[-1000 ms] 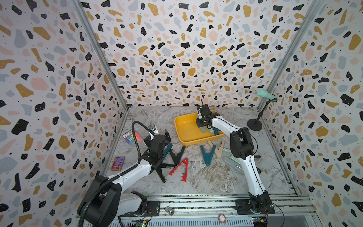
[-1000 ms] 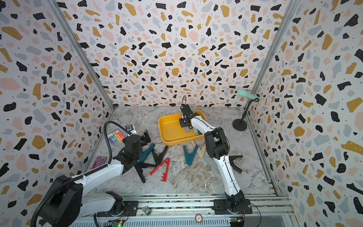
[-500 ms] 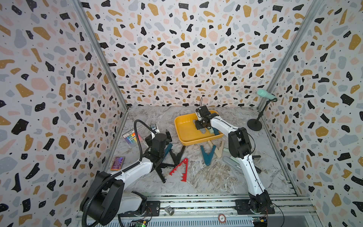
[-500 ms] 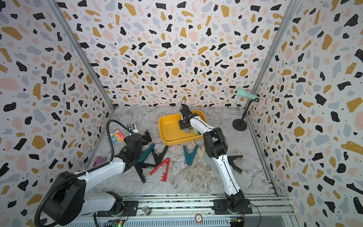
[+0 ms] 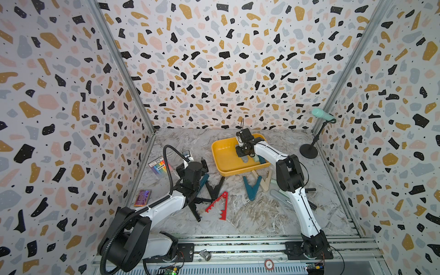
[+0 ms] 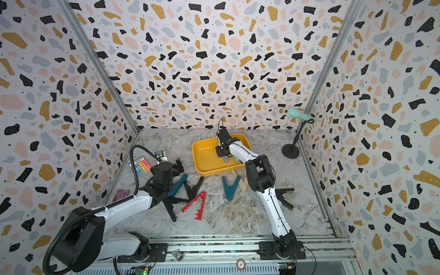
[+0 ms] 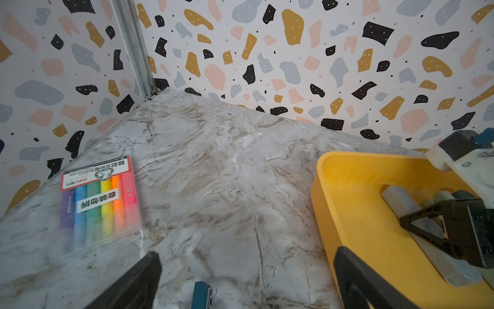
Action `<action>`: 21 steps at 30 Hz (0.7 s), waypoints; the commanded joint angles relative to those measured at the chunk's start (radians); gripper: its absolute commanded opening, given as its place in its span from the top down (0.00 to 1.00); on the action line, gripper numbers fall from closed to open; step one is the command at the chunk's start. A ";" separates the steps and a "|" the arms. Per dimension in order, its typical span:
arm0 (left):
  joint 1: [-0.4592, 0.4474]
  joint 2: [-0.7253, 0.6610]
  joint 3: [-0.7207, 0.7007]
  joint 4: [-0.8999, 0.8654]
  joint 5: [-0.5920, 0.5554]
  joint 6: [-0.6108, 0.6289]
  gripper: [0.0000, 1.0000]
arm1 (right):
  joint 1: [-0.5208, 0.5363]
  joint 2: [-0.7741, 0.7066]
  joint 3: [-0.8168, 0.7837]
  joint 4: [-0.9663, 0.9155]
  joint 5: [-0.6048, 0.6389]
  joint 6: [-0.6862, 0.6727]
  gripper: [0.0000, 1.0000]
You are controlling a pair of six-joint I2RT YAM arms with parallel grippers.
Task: Put the pruning pliers into the storage box
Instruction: Place the pruning pliers in the storage box.
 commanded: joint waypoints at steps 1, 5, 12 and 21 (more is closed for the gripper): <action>-0.001 -0.009 0.027 0.009 -0.007 0.012 0.01 | 0.005 -0.052 -0.021 -0.018 0.040 0.034 0.85; -0.001 -0.015 0.022 0.009 -0.011 0.014 0.01 | 0.001 -0.099 -0.094 0.002 0.086 0.045 0.75; -0.001 -0.012 0.015 0.018 -0.006 0.012 0.01 | -0.015 -0.139 -0.150 0.025 0.099 0.053 0.67; -0.001 -0.012 0.016 0.015 -0.014 0.015 0.01 | -0.015 -0.122 -0.128 0.021 0.125 0.051 0.52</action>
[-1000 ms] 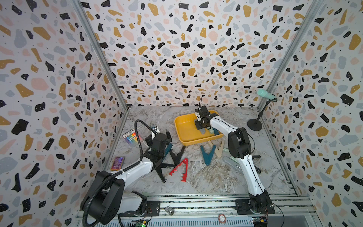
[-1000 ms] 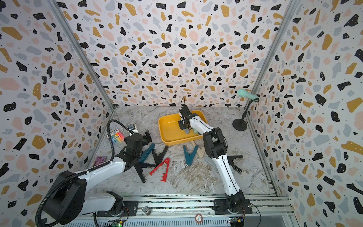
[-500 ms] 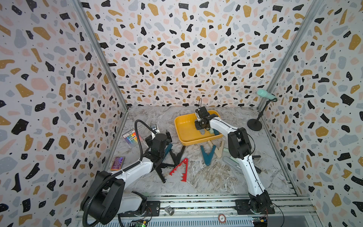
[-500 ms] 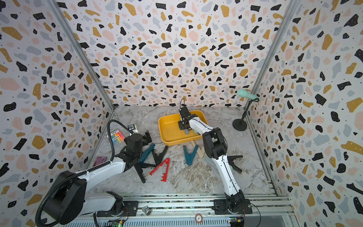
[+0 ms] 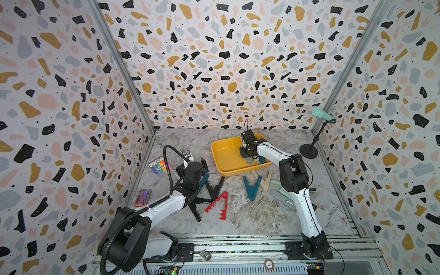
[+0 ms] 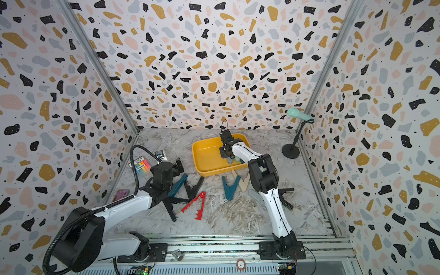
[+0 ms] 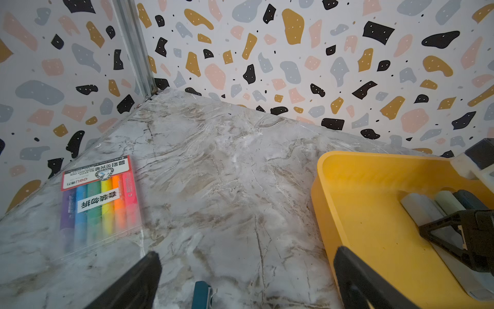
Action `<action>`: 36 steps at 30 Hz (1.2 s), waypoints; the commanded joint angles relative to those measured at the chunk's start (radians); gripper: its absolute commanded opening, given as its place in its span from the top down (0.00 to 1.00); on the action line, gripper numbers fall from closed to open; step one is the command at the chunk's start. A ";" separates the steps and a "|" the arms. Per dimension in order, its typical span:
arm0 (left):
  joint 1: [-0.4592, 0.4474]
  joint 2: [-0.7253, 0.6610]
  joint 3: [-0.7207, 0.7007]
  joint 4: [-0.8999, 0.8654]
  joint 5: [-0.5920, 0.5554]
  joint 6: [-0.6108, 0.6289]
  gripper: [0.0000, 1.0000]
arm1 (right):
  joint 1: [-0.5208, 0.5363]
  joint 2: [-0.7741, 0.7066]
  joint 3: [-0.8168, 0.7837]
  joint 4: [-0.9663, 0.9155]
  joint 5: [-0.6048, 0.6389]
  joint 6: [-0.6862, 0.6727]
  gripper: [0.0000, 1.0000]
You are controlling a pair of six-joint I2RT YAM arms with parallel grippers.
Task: Put the pruning pliers into the storage box
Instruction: Place the pruning pliers in the storage box.
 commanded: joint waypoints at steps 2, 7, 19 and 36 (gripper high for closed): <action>-0.001 -0.012 0.016 0.017 -0.014 0.015 0.01 | -0.003 -0.039 0.014 -0.019 0.045 0.004 0.51; -0.001 -0.009 0.020 0.017 -0.013 0.016 0.01 | -0.011 -0.039 0.015 -0.015 0.055 0.012 0.51; -0.001 -0.008 0.019 0.014 -0.013 0.015 0.01 | -0.004 -0.049 0.009 -0.003 0.090 -0.009 0.53; -0.001 -0.016 0.013 0.014 -0.011 0.015 0.01 | 0.017 -0.086 -0.006 0.006 0.176 -0.042 0.51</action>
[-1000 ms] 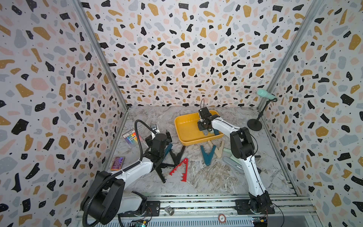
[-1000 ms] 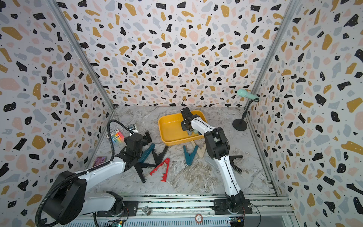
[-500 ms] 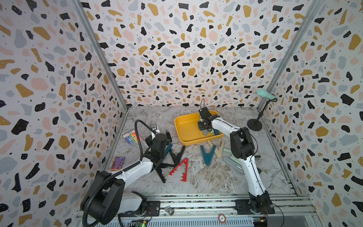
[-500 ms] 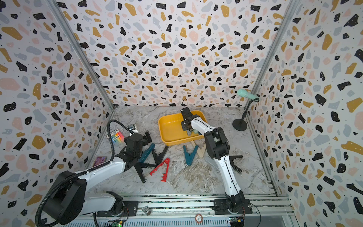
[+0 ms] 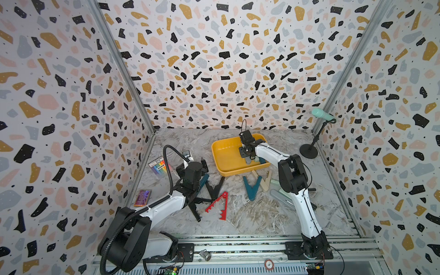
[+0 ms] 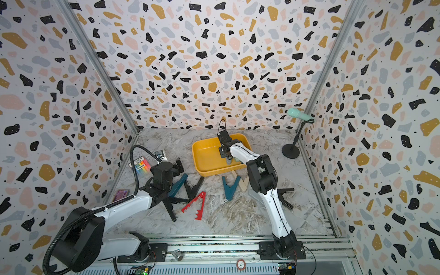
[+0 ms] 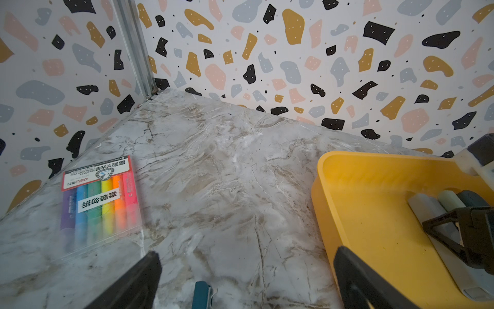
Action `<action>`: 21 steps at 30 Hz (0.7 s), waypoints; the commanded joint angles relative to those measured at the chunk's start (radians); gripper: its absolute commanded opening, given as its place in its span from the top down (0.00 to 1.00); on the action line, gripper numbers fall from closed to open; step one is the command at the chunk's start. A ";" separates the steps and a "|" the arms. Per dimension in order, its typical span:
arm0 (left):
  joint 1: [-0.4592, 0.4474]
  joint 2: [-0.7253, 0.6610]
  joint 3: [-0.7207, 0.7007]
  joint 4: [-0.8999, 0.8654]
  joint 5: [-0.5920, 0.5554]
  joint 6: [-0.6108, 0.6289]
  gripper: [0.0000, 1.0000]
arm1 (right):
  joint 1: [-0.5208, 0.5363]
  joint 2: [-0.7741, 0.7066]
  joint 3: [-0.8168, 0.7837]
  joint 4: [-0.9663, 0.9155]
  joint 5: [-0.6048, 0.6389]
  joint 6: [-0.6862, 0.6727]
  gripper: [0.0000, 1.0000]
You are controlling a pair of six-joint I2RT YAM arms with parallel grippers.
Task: Put the pruning pliers into the storage box
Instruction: Place the pruning pliers in the storage box.
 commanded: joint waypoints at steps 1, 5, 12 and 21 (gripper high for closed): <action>-0.002 -0.017 0.013 0.014 -0.010 0.015 0.01 | -0.001 -0.083 -0.005 -0.015 0.042 -0.019 0.51; -0.001 -0.019 0.011 0.014 -0.010 0.015 0.01 | -0.003 -0.088 -0.003 -0.017 0.052 -0.025 0.51; -0.001 -0.024 0.010 0.014 -0.009 0.015 0.01 | -0.013 -0.089 -0.003 -0.030 0.052 -0.020 0.51; -0.001 -0.021 0.016 0.014 -0.012 0.015 0.01 | -0.015 -0.129 -0.008 -0.023 0.026 0.014 0.42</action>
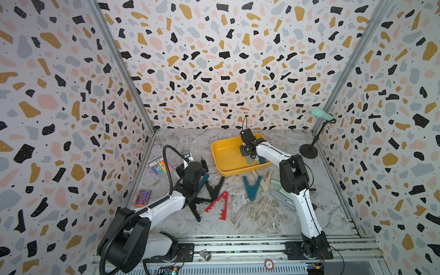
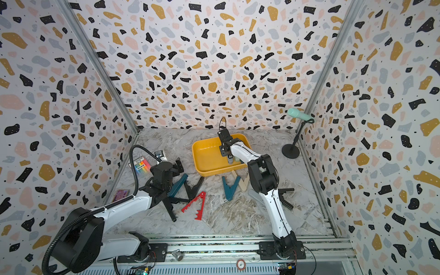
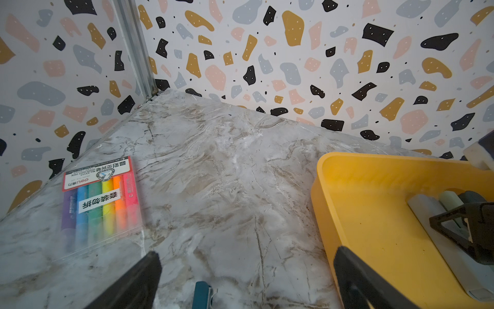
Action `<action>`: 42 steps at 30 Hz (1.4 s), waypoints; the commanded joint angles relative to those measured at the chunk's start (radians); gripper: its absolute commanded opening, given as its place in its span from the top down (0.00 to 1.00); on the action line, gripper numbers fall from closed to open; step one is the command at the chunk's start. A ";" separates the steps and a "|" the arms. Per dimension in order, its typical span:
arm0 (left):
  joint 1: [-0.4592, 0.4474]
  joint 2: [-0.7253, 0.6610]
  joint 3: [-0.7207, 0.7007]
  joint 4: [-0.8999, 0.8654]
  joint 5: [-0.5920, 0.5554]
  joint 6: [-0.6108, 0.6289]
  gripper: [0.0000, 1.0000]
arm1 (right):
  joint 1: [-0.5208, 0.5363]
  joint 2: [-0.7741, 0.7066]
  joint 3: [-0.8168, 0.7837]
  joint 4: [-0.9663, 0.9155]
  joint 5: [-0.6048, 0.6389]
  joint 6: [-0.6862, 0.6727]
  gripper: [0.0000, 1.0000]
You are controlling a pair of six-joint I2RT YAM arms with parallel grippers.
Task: Put the pruning pliers into the storage box
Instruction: Place the pruning pliers in the storage box, then pick up the pruning pliers from the center of the board.
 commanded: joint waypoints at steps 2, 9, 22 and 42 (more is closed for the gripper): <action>-0.002 -0.014 0.015 0.019 -0.013 0.015 0.01 | -0.008 -0.132 -0.028 -0.004 0.006 0.045 0.36; -0.002 -0.014 0.012 0.023 -0.014 0.018 0.01 | -0.001 -0.300 -0.188 0.105 0.001 0.136 0.27; -0.012 -0.075 -0.053 0.114 -0.012 0.015 0.01 | 0.049 -0.618 -0.550 0.230 0.055 0.239 0.18; -0.021 -0.072 -0.061 0.154 -0.054 0.004 0.00 | 0.435 -0.905 -1.040 0.028 0.178 0.743 0.01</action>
